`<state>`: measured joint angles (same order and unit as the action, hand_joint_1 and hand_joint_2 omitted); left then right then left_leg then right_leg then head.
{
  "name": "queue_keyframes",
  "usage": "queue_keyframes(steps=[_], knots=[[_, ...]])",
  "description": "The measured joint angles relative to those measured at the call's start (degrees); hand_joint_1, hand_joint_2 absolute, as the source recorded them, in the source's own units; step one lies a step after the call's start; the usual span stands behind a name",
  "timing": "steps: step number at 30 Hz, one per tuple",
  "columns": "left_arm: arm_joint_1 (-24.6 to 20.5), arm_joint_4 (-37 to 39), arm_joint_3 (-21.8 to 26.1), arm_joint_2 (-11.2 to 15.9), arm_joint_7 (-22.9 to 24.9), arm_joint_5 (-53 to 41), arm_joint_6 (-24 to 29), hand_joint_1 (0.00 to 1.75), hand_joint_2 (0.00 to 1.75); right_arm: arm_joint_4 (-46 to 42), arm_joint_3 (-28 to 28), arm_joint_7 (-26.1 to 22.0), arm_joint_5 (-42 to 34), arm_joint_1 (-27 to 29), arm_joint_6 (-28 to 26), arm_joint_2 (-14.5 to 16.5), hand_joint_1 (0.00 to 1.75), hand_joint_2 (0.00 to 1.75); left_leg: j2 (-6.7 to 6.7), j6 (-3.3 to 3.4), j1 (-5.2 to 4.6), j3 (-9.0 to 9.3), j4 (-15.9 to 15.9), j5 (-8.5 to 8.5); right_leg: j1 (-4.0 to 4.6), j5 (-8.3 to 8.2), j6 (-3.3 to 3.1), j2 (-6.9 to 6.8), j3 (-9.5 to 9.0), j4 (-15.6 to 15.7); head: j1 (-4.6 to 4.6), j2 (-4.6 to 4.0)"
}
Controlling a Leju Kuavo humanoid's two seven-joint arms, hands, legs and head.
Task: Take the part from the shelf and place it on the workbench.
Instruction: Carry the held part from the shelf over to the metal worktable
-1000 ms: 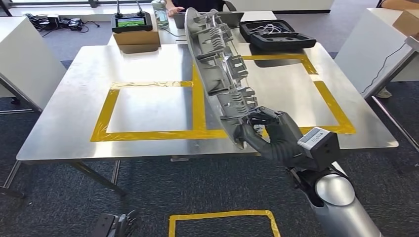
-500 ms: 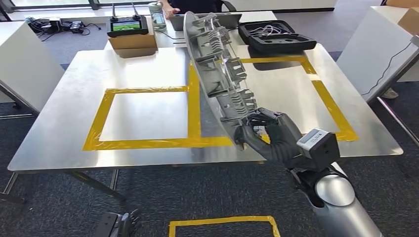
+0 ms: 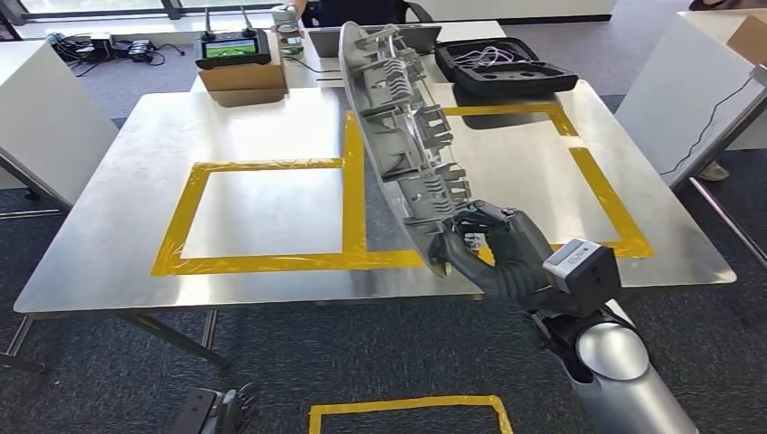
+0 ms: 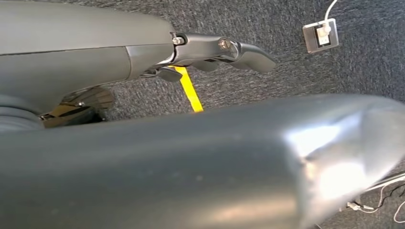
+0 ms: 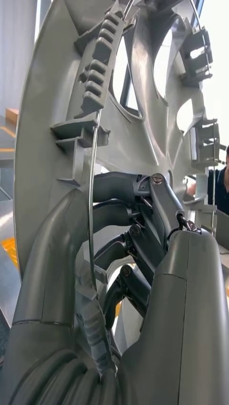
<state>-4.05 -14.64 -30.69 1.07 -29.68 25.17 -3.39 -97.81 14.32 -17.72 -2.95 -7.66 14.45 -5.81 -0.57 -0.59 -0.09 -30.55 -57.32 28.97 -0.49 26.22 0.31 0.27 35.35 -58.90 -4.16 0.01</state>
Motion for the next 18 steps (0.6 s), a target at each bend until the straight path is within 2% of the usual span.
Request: queue_keyframes(steps=[18], knots=[[-0.1,0.0,0.2,0.0,0.7,-0.5,-0.2,0.00,0.00,0.0,0.0,0.0,0.0,0.6,0.1,0.0,1.75,1.75,0.00,0.15,-0.17,0.00,-0.2,0.08,-0.17,-0.18,0.30,0.01,-0.18,0.2,0.00,-0.01]])
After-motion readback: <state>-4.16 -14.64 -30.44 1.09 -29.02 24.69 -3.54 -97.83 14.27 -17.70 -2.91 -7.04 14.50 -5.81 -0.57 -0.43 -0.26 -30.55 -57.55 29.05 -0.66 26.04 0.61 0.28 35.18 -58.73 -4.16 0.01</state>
